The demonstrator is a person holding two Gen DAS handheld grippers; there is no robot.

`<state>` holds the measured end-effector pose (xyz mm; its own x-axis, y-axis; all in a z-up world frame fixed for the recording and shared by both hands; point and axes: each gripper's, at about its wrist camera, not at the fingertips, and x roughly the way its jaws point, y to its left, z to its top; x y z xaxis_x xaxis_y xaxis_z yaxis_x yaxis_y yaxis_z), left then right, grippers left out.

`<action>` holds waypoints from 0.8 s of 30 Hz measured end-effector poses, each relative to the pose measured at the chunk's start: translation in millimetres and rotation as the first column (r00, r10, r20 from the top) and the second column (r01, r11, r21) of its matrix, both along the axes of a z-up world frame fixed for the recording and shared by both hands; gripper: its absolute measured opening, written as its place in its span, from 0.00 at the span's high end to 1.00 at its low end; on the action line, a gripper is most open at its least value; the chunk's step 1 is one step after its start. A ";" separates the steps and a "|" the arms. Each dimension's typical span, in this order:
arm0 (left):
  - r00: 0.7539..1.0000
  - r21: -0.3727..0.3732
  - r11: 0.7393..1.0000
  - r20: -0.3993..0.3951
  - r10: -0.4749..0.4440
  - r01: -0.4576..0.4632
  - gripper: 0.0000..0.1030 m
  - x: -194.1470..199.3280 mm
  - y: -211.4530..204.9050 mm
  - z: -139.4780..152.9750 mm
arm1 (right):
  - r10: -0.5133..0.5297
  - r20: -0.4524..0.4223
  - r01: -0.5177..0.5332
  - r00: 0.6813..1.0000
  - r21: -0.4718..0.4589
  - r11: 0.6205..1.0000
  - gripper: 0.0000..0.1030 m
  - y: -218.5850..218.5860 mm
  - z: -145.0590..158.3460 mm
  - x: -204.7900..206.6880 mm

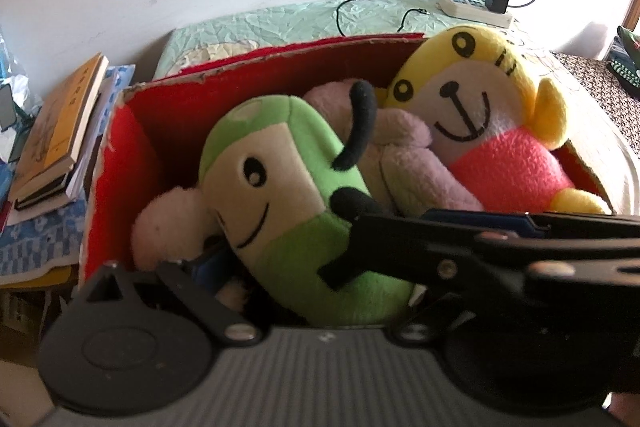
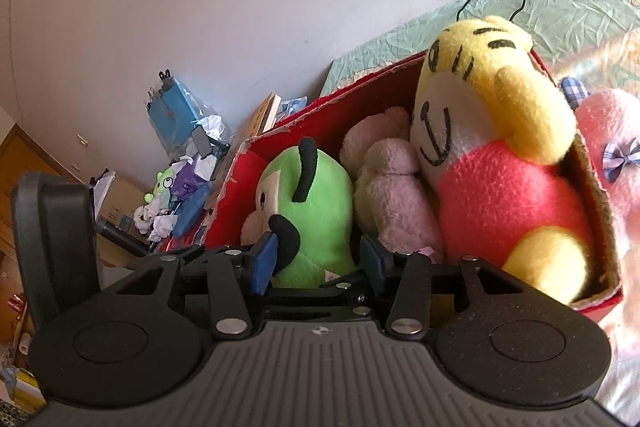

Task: Organize objects
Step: 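Lower the green pear plush into the red box and open the right tool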

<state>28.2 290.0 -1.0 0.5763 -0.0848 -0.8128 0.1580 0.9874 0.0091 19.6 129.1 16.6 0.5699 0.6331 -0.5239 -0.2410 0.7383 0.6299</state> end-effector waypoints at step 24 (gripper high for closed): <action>0.998 0.004 0.999 0.038 0.052 -0.052 0.08 -12.0 -1.0 3.3 | -0.028 0.066 0.027 0.997 0.002 1.000 0.59 -8.9 -0.6 -18.1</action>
